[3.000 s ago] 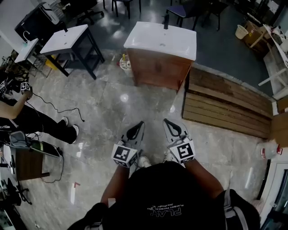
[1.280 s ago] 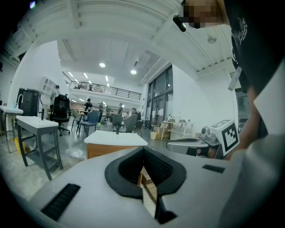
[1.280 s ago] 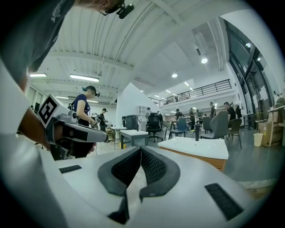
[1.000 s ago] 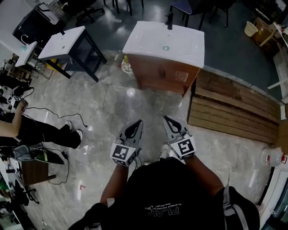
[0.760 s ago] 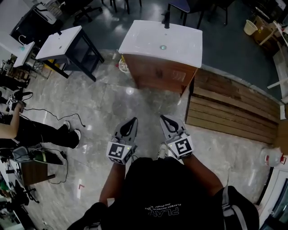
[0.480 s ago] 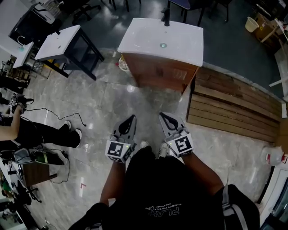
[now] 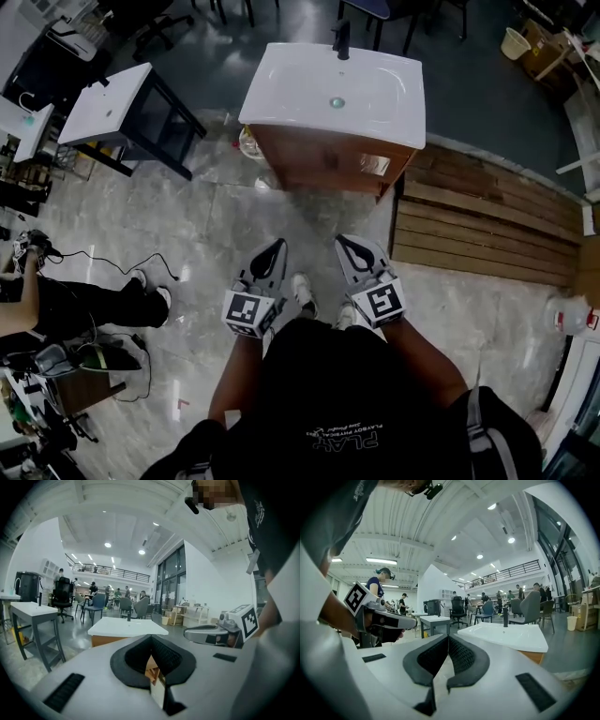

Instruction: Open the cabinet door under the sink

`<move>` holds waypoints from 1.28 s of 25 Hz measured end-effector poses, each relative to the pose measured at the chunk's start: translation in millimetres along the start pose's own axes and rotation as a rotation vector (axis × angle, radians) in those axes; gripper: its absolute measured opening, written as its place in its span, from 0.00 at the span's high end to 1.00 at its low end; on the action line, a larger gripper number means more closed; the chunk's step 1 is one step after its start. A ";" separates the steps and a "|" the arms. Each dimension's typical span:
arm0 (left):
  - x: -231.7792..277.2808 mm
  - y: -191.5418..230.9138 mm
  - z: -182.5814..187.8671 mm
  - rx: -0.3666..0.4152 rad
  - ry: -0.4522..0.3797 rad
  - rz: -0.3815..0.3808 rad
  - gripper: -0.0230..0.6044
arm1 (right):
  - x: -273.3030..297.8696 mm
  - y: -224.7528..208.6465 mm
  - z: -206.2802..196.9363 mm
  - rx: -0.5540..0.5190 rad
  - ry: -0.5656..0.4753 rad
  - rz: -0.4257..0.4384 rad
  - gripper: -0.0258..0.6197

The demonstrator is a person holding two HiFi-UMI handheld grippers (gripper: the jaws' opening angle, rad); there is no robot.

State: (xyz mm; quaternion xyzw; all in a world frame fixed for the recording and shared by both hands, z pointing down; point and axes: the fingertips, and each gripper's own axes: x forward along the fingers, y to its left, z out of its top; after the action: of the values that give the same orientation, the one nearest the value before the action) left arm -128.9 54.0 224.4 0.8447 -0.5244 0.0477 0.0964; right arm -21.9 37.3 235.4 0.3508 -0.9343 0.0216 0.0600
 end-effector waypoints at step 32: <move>150.3 98.6 4.1 0.007 0.052 -0.227 0.93 | 133.6 -91.5 3.3 -0.002 0.014 -0.177 0.92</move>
State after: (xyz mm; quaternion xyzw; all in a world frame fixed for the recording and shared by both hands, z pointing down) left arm -150.3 -121.1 258.9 0.8975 -0.4224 0.0600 0.1119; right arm -61.8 -119.1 249.0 0.4318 -0.8992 0.0176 0.0686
